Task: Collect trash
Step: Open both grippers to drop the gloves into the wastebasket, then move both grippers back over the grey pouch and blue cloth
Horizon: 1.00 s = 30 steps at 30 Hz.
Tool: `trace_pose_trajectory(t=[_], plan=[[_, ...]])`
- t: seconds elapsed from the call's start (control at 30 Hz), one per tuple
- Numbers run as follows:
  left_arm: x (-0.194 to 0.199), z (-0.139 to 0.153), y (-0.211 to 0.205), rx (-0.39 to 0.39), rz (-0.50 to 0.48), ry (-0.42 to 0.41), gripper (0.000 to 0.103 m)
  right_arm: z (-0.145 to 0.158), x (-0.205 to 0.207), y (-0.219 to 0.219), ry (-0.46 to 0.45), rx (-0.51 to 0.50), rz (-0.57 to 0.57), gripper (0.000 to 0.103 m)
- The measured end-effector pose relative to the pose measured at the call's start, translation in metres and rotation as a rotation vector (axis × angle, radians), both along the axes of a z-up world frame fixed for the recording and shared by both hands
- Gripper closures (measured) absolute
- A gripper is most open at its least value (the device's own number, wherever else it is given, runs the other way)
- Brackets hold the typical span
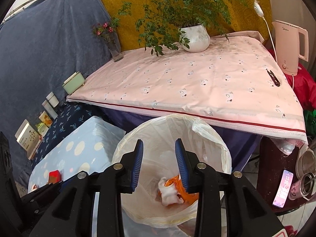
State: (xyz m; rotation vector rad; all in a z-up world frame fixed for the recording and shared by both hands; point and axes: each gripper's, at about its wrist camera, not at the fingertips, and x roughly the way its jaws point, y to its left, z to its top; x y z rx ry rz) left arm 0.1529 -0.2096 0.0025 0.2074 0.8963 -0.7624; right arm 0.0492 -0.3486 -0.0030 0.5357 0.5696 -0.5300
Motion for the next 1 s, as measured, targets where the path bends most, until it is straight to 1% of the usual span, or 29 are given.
trace_pose_trajectory(t=[0.13, 0.23, 0.4, 0.53, 0.63, 1.0], plan=[[0.003, 0.0, 0.009, -0.001, 0.022, 0.004, 0.074, 0.001, 0.0, 0.004, 0.001, -0.003, 0.004, 0.068], [0.005, 0.0, 0.019, -0.002, 0.042, 0.009, 0.074, 0.002, 0.0, 0.009, 0.0, -0.004, 0.007, 0.064], [0.007, 0.0, 0.036, -0.005, 0.074, 0.018, 0.074, 0.004, 0.001, 0.022, 0.0, -0.009, 0.026, 0.063], [0.008, 0.0, 0.057, -0.012, 0.109, 0.022, 0.073, 0.008, 0.004, 0.036, -0.001, -0.016, 0.045, 0.059], [0.011, 0.0, 0.074, -0.017, 0.142, 0.026, 0.07, 0.01, 0.008, 0.048, 0.002, -0.022, 0.068, 0.059], [0.019, 0.006, 0.139, -0.037, 0.253, 0.023, 0.07, 0.021, 0.026, 0.102, 0.002, -0.048, 0.166, 0.059]])
